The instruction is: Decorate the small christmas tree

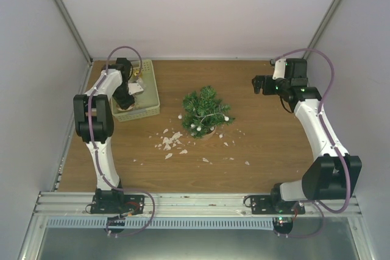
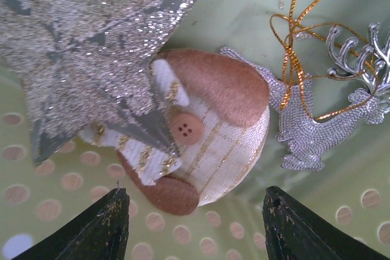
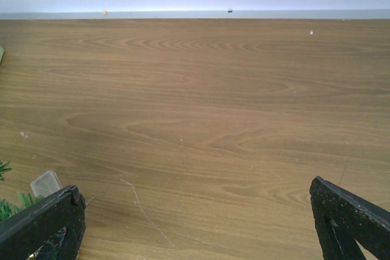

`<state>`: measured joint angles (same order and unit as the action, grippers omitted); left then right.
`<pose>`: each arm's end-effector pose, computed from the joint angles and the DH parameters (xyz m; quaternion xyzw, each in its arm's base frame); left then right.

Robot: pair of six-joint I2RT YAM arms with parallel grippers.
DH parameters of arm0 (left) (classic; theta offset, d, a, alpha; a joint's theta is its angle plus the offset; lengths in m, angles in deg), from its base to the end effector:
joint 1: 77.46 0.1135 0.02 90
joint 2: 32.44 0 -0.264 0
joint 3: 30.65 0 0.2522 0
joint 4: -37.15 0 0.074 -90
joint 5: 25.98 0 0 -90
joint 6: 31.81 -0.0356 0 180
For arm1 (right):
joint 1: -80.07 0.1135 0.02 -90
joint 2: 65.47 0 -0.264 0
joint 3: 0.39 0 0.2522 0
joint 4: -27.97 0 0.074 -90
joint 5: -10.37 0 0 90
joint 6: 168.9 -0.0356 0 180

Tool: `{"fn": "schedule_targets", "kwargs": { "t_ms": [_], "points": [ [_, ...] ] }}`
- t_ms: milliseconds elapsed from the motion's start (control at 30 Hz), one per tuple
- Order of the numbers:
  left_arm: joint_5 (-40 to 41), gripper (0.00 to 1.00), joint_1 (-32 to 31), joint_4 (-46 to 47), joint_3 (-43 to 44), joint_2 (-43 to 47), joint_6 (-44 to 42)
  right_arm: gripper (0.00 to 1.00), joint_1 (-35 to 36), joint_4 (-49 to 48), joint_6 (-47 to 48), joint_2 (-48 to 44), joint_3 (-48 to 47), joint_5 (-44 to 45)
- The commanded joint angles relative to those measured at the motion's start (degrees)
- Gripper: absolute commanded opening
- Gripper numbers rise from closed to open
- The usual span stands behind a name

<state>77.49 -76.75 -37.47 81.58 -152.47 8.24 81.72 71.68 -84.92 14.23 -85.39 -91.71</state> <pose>0.4162 0.0135 0.2002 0.4058 0.9041 0.1339 0.0093 0.3088 0.0163 0.3289 -0.0116 0.8965 0.1235 0.4254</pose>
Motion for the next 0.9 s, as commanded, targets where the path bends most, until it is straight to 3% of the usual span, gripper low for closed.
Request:
{"fn": "schedule_targets", "kwargs": {
  "t_ms": [0, 567, 700, 867],
  "points": [
    [-1.8, 0.62, -0.3, -1.5, -0.8, -1.3, 0.2, 1.00, 0.5, -0.2, 0.1, 0.2, -0.3, -0.1],
    [3.3, 0.60, -3.3, 9.1, -11.7, 0.4, 0.2, 1.00, 1.3, 0.0, 0.1, 0.7, -1.0, 0.2],
    [3.4, 0.46, -3.3, 11.0, -12.1, 1.9, 0.0, 1.00, 1.5, -0.1, 0.1, 1.1, -0.7, 0.1],
    [3.8, 0.18, -3.3, 12.0, -11.5, 3.7, -0.9, 1.00, 1.7, -0.3, 0.0, 1.2, -0.4, 0.2]
  ]
}}
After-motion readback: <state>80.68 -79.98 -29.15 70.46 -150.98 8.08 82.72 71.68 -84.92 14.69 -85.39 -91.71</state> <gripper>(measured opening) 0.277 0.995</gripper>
